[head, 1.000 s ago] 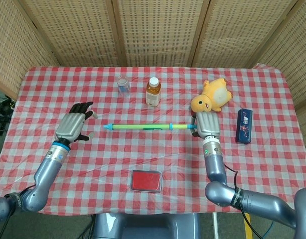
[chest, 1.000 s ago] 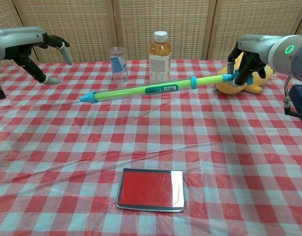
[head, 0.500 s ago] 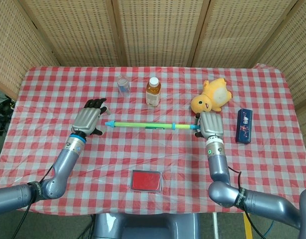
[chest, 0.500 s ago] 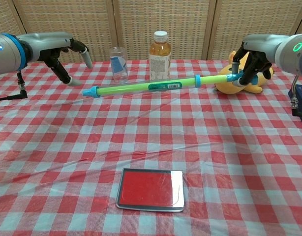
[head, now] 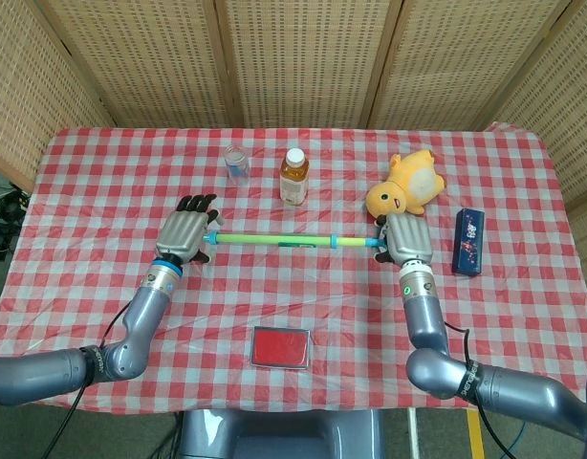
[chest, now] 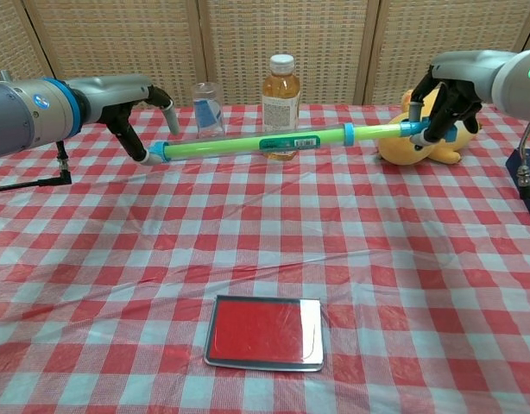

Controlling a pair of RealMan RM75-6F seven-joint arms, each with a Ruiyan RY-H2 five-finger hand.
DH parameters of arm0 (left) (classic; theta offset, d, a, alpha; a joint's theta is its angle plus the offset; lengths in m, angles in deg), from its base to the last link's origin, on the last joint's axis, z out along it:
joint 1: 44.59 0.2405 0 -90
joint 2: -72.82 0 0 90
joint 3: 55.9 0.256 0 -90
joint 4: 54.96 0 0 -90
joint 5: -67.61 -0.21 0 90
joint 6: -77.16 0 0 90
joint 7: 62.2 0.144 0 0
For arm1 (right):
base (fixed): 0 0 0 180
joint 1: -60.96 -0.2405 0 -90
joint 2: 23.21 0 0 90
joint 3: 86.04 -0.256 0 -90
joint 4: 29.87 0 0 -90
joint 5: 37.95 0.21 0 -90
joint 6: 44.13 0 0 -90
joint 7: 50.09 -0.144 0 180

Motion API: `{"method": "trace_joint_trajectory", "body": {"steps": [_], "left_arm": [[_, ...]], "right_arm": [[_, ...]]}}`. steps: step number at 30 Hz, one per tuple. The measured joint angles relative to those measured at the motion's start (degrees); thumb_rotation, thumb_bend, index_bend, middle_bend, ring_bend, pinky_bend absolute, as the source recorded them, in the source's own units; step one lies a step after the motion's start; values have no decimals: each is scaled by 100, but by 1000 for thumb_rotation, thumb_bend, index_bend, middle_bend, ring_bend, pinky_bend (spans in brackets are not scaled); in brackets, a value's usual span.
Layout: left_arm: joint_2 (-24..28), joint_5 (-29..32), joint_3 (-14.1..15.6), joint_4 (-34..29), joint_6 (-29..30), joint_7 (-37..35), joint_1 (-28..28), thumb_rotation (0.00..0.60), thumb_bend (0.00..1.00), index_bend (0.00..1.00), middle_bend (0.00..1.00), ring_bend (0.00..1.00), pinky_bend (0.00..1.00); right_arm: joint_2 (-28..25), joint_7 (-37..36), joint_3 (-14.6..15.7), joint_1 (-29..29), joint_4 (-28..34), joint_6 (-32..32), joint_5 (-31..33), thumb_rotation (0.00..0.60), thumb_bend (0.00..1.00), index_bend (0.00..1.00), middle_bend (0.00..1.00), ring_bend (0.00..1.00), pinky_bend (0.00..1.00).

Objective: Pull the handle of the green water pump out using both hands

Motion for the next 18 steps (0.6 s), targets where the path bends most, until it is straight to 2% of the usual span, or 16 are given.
{"method": "trace_joint_trajectory", "body": {"steps": [18], "left_arm": [[-329, 130, 69, 309, 78, 92, -229, 600, 330, 445, 0, 0, 0]], "right_arm": [[-129, -219, 168, -19, 69, -15, 1, 600, 544, 813, 1000, 1000, 741]]}}
